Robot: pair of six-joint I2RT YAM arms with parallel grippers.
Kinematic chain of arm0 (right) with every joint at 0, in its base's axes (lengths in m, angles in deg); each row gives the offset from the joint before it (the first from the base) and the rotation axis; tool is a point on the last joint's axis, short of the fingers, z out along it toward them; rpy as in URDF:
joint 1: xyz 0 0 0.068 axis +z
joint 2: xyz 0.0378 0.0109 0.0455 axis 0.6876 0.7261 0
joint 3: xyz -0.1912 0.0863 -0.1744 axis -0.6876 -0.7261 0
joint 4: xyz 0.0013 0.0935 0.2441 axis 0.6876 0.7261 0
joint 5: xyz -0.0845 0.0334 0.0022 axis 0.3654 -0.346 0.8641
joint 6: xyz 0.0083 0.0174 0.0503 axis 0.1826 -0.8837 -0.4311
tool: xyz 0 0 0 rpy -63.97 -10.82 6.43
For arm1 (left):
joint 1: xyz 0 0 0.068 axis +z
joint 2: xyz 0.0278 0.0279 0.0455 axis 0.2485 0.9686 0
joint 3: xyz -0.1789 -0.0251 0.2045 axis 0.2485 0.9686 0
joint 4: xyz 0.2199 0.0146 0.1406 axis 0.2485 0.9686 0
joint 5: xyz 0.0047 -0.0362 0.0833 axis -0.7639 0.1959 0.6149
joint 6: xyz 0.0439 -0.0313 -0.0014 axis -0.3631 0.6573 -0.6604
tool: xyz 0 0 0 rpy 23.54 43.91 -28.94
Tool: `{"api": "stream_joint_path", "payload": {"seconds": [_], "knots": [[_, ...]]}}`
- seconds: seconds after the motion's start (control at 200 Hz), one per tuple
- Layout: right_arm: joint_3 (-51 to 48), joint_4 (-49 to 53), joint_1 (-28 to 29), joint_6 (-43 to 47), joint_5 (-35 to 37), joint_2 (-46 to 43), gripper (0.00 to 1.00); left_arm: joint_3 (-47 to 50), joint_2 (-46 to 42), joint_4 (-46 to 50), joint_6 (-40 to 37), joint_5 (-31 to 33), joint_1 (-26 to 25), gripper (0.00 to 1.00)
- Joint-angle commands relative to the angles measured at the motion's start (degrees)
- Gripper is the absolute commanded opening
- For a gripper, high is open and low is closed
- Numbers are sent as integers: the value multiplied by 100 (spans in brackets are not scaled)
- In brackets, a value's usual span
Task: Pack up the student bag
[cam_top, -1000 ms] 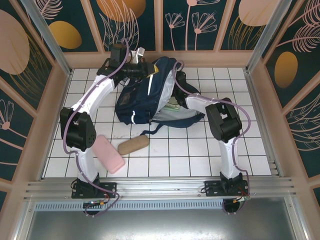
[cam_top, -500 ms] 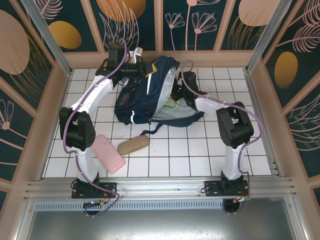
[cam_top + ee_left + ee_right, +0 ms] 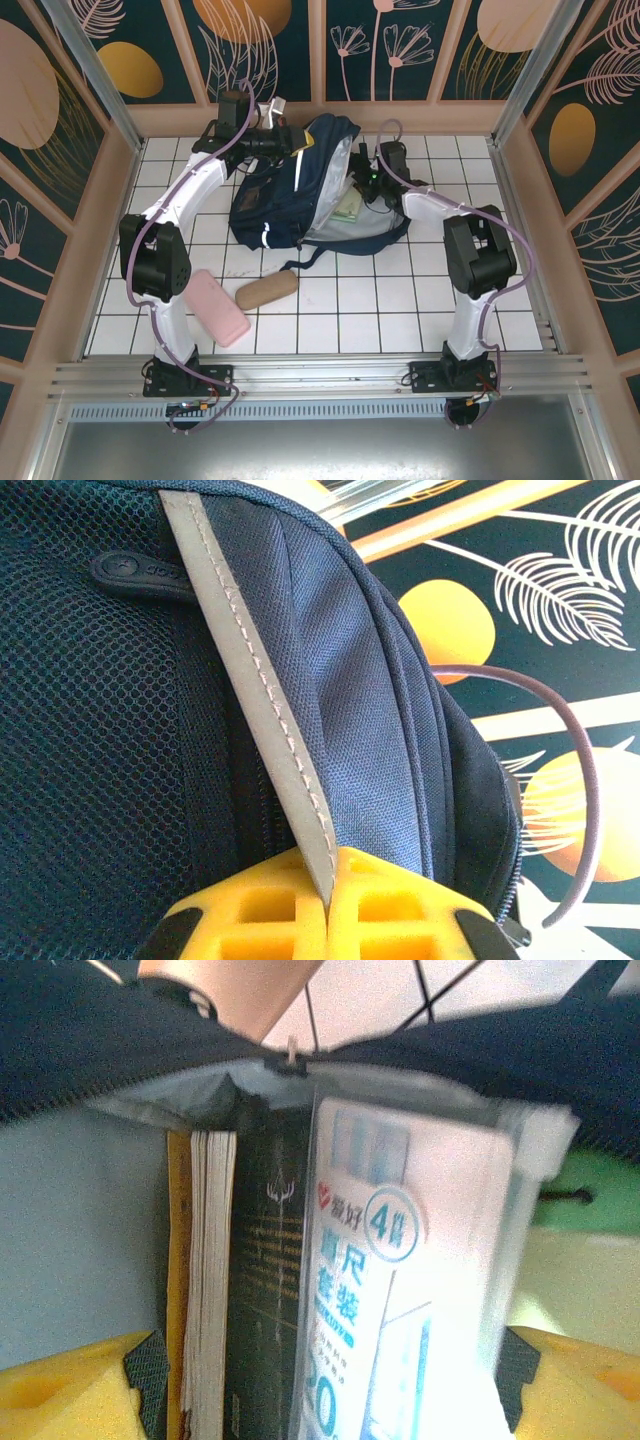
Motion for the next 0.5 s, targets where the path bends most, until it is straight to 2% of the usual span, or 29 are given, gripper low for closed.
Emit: {"api": "stream_joint_path", "payload": {"seconds": [0.0,0.065,0.14,0.27,0.345,0.395,0.495], "knots": [[23,193,-96,332,188,-486,85,-57,-376,-474,0,-13,141,0],[64,438,-130,422,340,-607,83,-46,-361,-422,-21,28,143,0],[126,950,-159,416,890,-764,81,-5,-345,-430,-23,81,142,0],[-194,1039,-166,478,1299,-1314,78,210,-327,-667,154,71,99,0],[-505,1037,-137,469,1510,-1777,77,263,-281,-593,56,29,4,8],[-743,1016,-101,483,1663,-2104,77,296,-290,-479,-73,75,-61,18],[-1209,1054,21,651,1849,-2726,77,537,-458,-265,-371,214,-123,31]]}}
